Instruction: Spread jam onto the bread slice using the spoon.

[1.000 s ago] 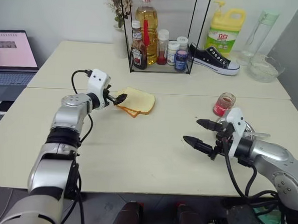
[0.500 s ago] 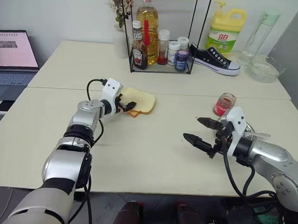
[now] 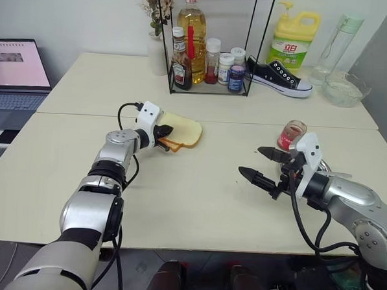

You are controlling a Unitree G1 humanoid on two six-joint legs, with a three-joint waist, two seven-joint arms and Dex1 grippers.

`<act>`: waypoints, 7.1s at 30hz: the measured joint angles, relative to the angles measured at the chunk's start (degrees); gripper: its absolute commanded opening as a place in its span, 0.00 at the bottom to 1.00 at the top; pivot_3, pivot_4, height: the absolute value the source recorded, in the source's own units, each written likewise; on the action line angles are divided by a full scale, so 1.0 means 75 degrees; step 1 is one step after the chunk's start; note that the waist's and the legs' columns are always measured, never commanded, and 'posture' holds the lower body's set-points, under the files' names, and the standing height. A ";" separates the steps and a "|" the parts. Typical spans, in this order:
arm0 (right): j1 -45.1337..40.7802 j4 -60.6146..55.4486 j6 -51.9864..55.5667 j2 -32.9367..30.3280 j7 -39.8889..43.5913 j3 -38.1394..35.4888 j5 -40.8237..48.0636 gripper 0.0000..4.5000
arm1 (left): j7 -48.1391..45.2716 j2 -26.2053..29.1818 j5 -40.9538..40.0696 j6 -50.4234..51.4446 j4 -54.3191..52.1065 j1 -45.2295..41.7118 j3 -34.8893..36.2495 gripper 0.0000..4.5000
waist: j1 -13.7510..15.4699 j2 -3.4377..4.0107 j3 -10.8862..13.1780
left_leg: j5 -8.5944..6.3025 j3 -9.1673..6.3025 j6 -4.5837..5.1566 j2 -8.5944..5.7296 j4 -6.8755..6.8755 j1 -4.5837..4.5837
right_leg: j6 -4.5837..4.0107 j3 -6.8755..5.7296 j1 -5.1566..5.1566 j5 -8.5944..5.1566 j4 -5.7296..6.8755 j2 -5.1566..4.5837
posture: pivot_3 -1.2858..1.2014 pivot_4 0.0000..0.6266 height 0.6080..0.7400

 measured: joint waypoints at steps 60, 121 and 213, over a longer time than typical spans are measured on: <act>0.0157 -0.0137 0.0221 0.0006 -0.0482 -0.0221 0.0196 1.00 | 0.0117 -0.0258 -0.0393 0.0935 0.0505 -0.0343 0.0891 0.00 | -0.0008 -0.0004 0.0000 | 0.0000 -0.0001 0.0000 0.0000 0.0001 0.0001 | 0.0000 0.0000 -0.0001 0.0000 0.0005 0.0002 | 0.52 0.24 1.00; 0.1743 -0.1096 0.0828 -0.1409 -0.0817 -0.1792 0.2577 1.00 | -0.3809 0.0834 0.0086 0.0267 -0.4924 0.1389 -0.2225 0.60 | 0.0032 -0.0003 0.0000 | 0.0000 -0.0001 0.0002 0.0004 0.0004 -0.0001 | -0.0001 0.0003 0.0016 0.0000 -0.0008 0.0000 | 0.52 0.24 1.00; -0.0274 0.6478 -0.0906 0.1612 -0.2961 -0.4621 0.3186 0.40 | -0.3060 0.1796 -0.3620 0.4533 -1.0744 0.2948 -0.0975 0.61 | -0.0138 0.0051 -0.0016 | 0.0001 0.0022 0.0002 0.0014 -0.0011 0.0015 | -0.0002 0.0021 0.0019 -0.0001 -0.0007 0.0010 | 0.52 0.24 1.00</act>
